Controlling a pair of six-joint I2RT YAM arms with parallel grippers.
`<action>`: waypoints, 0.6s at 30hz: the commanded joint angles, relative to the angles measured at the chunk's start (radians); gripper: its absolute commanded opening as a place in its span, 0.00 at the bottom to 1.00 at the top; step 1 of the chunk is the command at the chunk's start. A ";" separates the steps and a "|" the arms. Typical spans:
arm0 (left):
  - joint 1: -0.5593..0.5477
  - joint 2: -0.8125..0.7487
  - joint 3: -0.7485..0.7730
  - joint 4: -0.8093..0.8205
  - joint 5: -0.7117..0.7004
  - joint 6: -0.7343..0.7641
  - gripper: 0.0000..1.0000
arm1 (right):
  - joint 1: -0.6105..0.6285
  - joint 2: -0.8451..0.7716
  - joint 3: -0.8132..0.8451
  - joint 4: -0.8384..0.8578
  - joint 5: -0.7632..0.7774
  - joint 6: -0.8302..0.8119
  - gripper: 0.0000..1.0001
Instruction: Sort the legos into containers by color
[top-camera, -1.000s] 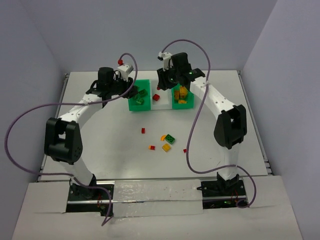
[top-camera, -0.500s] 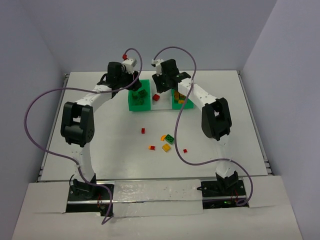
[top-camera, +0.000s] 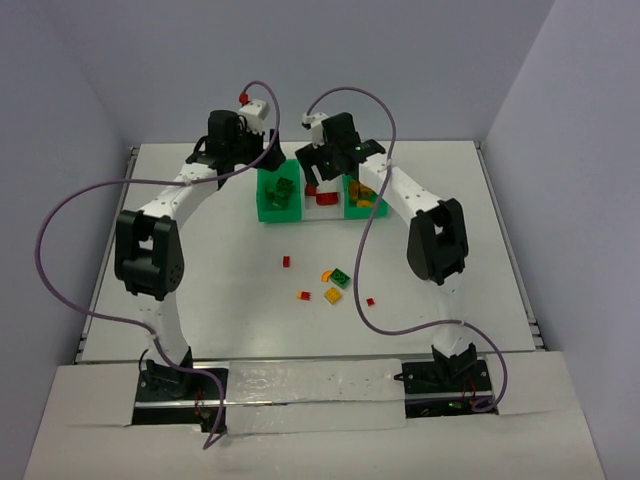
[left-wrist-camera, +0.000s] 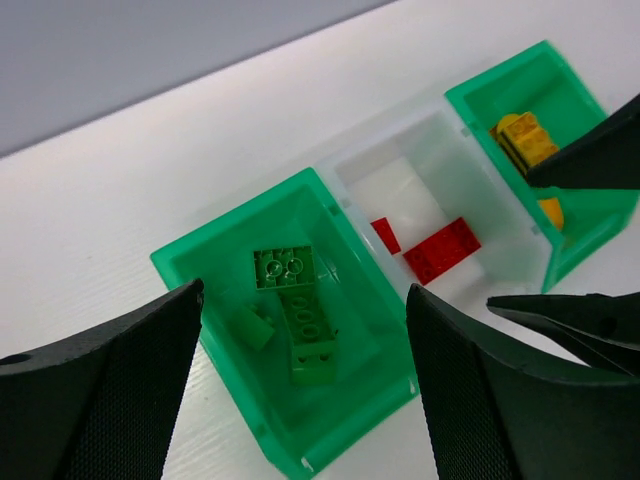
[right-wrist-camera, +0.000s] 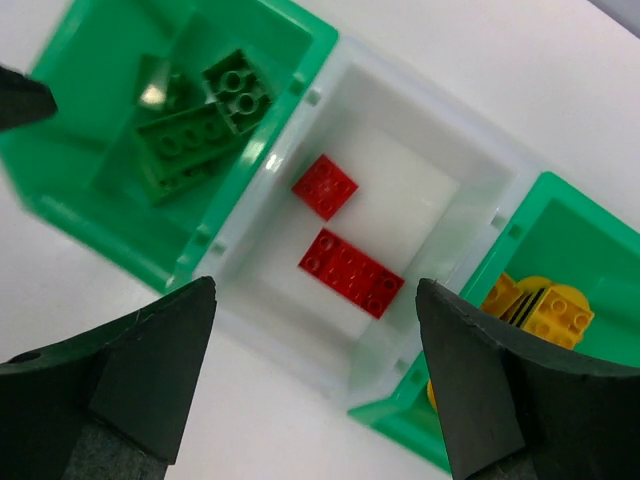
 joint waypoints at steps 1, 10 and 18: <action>0.012 -0.251 -0.029 -0.055 0.022 0.000 0.88 | 0.015 -0.261 -0.092 -0.075 -0.061 -0.032 0.87; 0.028 -0.612 -0.356 -0.156 0.005 0.083 0.92 | 0.072 -0.529 -0.504 -0.362 -0.105 -0.109 0.84; 0.030 -0.715 -0.445 -0.191 0.002 0.050 0.95 | 0.146 -0.465 -0.620 -0.386 -0.080 -0.059 0.84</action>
